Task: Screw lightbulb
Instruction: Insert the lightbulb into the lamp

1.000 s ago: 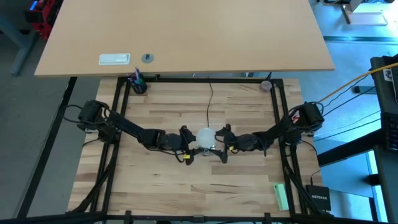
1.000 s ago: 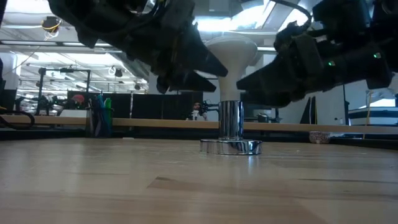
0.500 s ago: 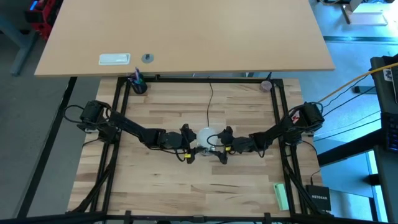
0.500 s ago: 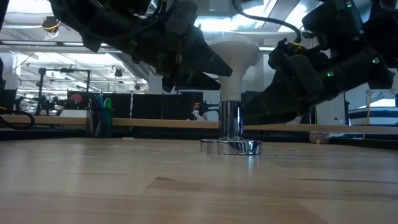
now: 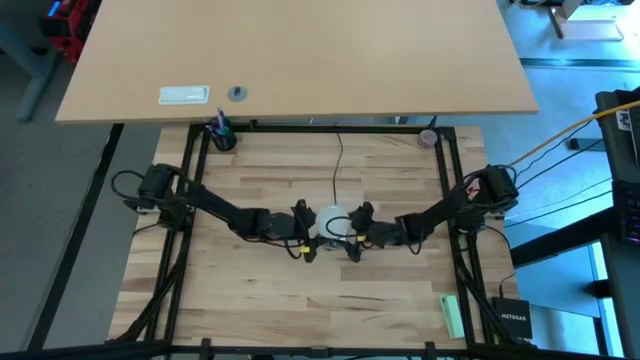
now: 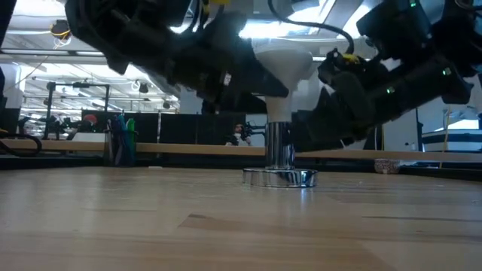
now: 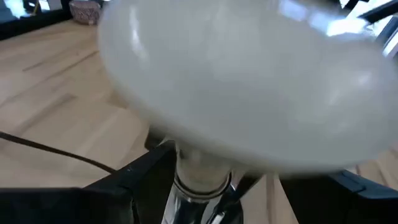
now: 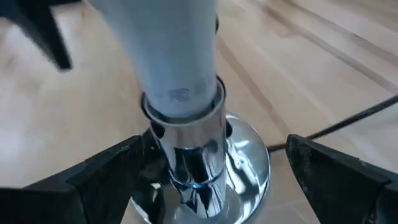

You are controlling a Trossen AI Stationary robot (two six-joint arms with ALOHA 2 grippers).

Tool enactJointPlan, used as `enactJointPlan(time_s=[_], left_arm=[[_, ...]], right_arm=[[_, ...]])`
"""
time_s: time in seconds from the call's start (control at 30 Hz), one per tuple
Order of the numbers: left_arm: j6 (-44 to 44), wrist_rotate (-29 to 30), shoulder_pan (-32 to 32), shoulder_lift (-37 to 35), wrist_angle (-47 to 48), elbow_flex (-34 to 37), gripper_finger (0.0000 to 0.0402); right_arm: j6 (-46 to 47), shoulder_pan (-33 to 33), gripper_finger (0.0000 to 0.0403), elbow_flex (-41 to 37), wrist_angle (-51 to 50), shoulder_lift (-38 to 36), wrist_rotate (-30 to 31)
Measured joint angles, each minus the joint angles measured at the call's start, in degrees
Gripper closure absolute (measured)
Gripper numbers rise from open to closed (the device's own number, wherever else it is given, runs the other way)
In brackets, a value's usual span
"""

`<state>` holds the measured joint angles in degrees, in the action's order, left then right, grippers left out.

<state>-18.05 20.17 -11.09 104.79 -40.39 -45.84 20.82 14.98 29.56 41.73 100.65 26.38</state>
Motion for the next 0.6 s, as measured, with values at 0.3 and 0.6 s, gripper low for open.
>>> enactJointPlan(time_s=[0.3,0.6], left_arm=[[0.7,4.6,0.0,1.0,-2.2,-0.3,0.0141],[1.0,7.9,-0.1,2.8,-3.9,-0.6,0.0141]], right_arm=[[0.7,0.0,0.0007,0.1,11.1,10.3,1.0],[0.1,0.0,0.0007,4.9,12.1,15.4,1.5]])
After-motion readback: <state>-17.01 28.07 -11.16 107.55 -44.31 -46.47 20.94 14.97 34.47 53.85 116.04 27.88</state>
